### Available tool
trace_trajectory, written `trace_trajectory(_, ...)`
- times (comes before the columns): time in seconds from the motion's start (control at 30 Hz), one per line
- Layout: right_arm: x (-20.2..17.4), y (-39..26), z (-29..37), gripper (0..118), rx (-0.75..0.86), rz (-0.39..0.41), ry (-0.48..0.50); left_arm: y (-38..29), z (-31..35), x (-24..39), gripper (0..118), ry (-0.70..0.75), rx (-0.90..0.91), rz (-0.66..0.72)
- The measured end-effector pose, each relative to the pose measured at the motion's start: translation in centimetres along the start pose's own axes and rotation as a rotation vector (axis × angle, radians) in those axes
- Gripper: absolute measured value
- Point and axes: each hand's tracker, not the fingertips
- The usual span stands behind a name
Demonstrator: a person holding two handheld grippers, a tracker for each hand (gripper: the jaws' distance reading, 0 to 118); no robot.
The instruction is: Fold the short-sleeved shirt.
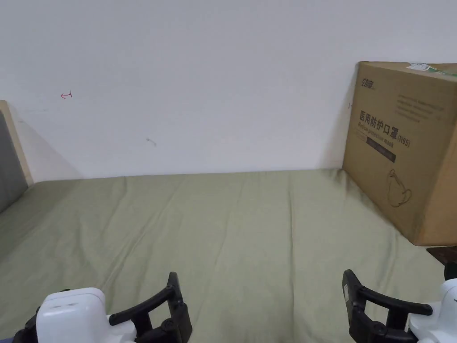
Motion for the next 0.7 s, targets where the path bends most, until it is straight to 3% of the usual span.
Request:
trace_trajectory(0.13,-0.3,0.0,-0.2,118,-0.01,0.007,0.011,0.2,-0.6,-0.8,118,0.009,-0.018,0.038)
trace_trajectory(0.33,-0.7,-0.2,-0.4,118,-0.031,0.009,0.025,0.8,-1.5,-0.1,118,0.141,-0.128,-0.007)
trace_trajectory(0.7,-0.7,-1.5,-0.7,118,-0.074,-0.004,0.028,0.1,-2.2,-0.8,118,0.119,-0.167,0.064)
